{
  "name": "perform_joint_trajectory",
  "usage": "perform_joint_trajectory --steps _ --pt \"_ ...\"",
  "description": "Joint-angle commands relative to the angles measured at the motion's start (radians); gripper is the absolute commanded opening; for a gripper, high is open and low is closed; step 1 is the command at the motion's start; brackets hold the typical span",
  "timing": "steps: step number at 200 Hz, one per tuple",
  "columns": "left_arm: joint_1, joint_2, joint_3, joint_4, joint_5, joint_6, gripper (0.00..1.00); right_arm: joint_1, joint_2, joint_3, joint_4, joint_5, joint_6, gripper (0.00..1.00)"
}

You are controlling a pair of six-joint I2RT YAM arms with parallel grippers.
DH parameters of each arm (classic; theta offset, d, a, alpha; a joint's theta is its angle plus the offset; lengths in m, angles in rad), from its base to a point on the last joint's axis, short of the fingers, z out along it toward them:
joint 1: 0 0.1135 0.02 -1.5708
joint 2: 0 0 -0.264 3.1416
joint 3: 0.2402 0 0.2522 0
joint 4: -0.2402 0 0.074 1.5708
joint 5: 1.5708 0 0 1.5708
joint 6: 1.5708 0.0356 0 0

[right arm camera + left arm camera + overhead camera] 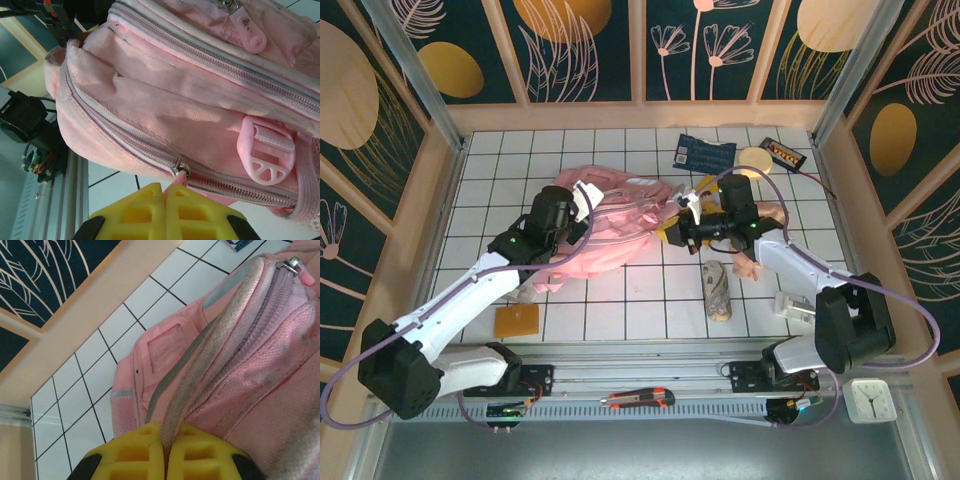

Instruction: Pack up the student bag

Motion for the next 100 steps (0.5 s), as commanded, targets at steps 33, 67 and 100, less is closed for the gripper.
perform_joint_trajectory --steps 33,67,100 --pt "0.004 -0.024 -0.008 0.08 -0.205 0.037 0.0 0.007 -0.105 -0.06 0.171 -0.117 0.198 0.0" --pt "0.004 -0.048 -0.049 0.101 -0.284 0.079 0.0 -0.048 -0.167 -0.066 0.129 -0.059 0.182 0.0" --pt "0.005 -0.063 -0.056 0.093 -0.279 0.076 0.0 -0.045 -0.151 -0.034 0.08 -0.058 0.153 0.0"
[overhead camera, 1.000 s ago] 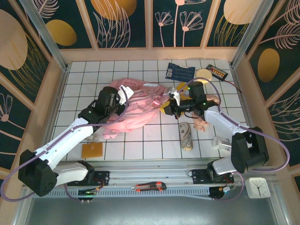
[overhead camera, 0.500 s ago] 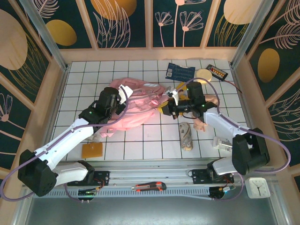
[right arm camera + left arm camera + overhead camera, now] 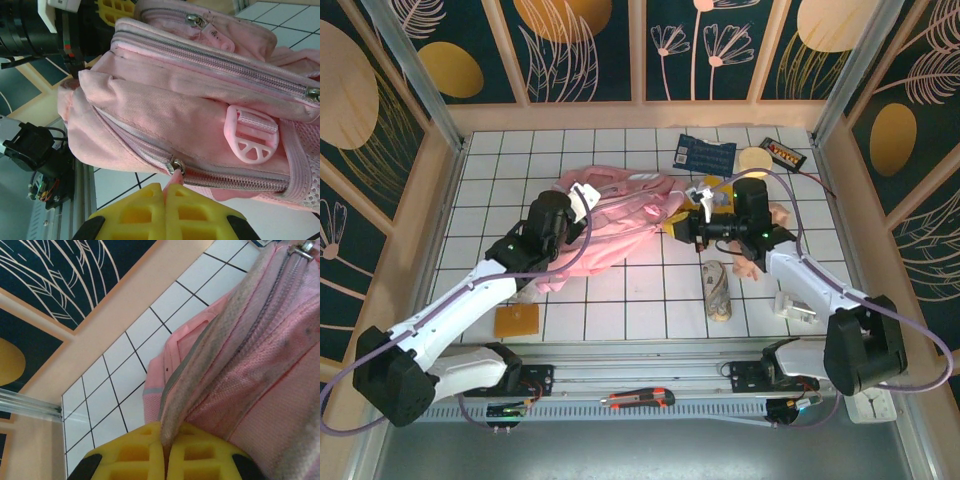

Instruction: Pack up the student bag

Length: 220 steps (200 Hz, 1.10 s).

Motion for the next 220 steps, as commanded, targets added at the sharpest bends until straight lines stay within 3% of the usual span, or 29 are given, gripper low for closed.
perform_joint_trajectory --steps 1,29,56,81,105,176,182,190,198,220 --pt "0.023 -0.016 -0.011 0.028 -0.168 0.03 0.0 0.0 -0.028 0.031 -0.02 -0.068 0.001 0.0" --pt "0.022 -0.013 0.009 0.018 -0.125 0.012 0.0 0.028 -0.014 0.052 0.015 -0.084 0.009 0.0" --pt "0.02 0.001 0.036 0.016 -0.042 -0.056 0.0 0.086 0.031 0.028 0.199 -0.152 0.121 0.0" --pt "0.004 0.031 0.049 0.023 -0.056 -0.085 0.0 0.165 0.083 0.043 0.261 -0.143 0.144 0.0" --pt "0.005 0.034 0.042 0.03 -0.059 -0.084 0.0 0.167 0.092 0.02 0.374 -0.127 0.218 0.0" --pt "0.005 0.003 0.012 0.026 -0.097 -0.055 0.0 0.131 0.059 -0.017 0.285 -0.061 0.18 0.0" --pt "0.004 0.001 0.011 0.024 -0.095 -0.052 0.0 0.122 0.053 -0.019 0.258 -0.02 0.168 0.11" --pt "0.005 -0.002 0.013 0.023 -0.09 -0.049 0.0 0.11 0.045 -0.029 0.222 0.033 0.138 0.33" --pt "0.004 -0.005 0.015 0.021 -0.087 -0.046 0.0 0.104 0.036 -0.036 0.181 0.082 0.087 0.47" --pt "0.005 -0.024 0.014 0.016 -0.058 -0.026 0.0 0.091 0.034 -0.079 0.118 0.118 -0.104 0.56"
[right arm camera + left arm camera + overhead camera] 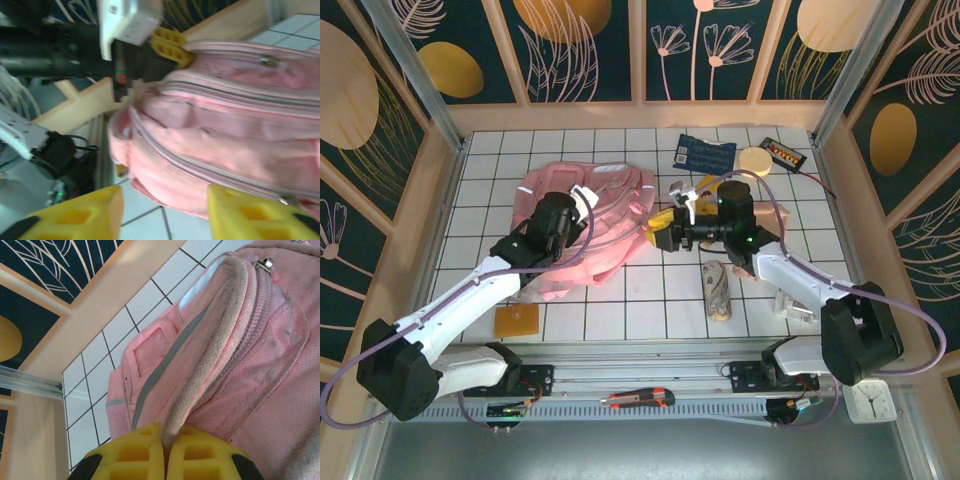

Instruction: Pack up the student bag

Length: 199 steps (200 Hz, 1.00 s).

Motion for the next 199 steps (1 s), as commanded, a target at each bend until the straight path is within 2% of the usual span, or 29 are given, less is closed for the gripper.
perform_joint_trajectory --steps 1,13,44,76,129,199 --pt "0.004 -0.061 0.013 0.073 -0.009 0.011 0.0 -0.014 -0.021 -0.052 -0.093 0.088 -0.202 0.56" --pt "0.003 -0.073 0.007 0.071 0.0 0.026 0.0 -0.026 0.0 -0.085 -0.067 0.093 -0.279 0.58" --pt "0.003 -0.092 0.006 0.049 0.017 0.052 0.0 -0.035 0.114 -0.09 0.011 0.092 -0.348 0.64" --pt "0.003 -0.107 0.002 0.038 0.031 0.066 0.0 -0.007 0.231 -0.033 0.095 0.143 -0.357 0.69" --pt "0.004 -0.098 0.002 0.047 0.051 0.066 0.0 0.046 0.31 0.015 0.146 0.225 -0.374 0.71" --pt "0.004 -0.096 0.004 0.053 0.06 0.066 0.0 0.056 0.381 0.062 0.19 0.27 -0.37 0.7"
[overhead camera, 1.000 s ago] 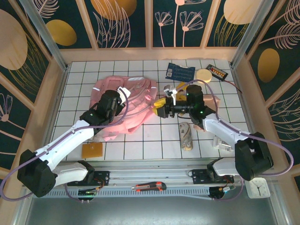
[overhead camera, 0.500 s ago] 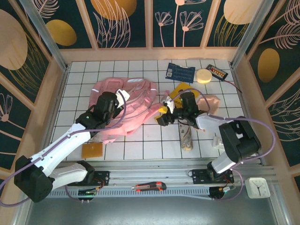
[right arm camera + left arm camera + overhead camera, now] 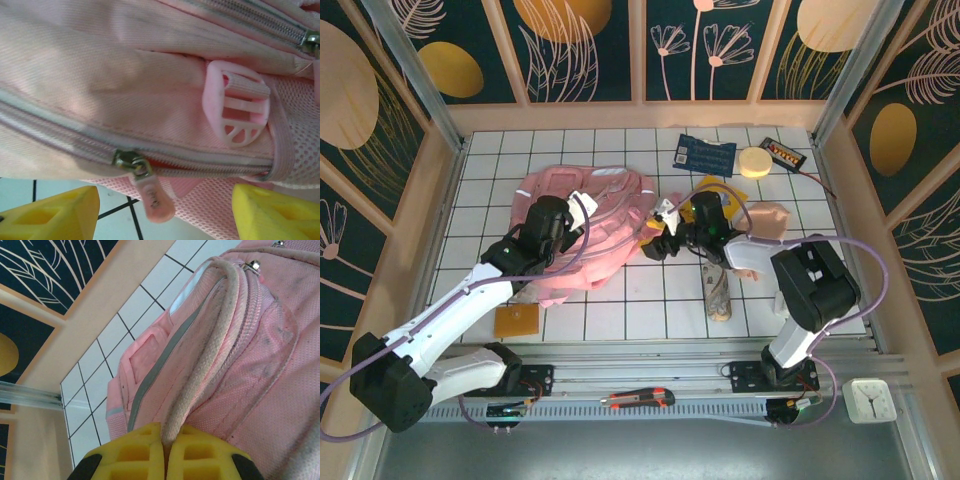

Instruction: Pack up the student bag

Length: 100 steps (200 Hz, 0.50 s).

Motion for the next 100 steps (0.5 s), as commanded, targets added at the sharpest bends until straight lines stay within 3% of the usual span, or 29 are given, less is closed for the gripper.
perform_joint_trajectory --steps 1,32,55,74,100 --pt "0.003 -0.031 0.019 0.097 0.0 -0.003 0.0 0.01 0.03 0.042 0.057 0.026 -0.012 0.7" --pt "0.003 -0.032 0.022 0.092 0.0 -0.002 0.0 0.016 0.056 0.058 0.078 0.042 -0.012 0.66" --pt "0.003 -0.032 0.022 0.091 -0.001 -0.002 0.0 0.018 0.071 0.069 0.073 0.044 -0.016 0.57" --pt "0.003 -0.032 0.025 0.09 -0.005 -0.001 0.0 0.018 0.077 0.072 0.068 0.04 -0.021 0.44" --pt "0.004 -0.032 0.025 0.09 -0.013 0.002 0.0 0.018 0.066 0.066 0.057 0.04 -0.026 0.17"
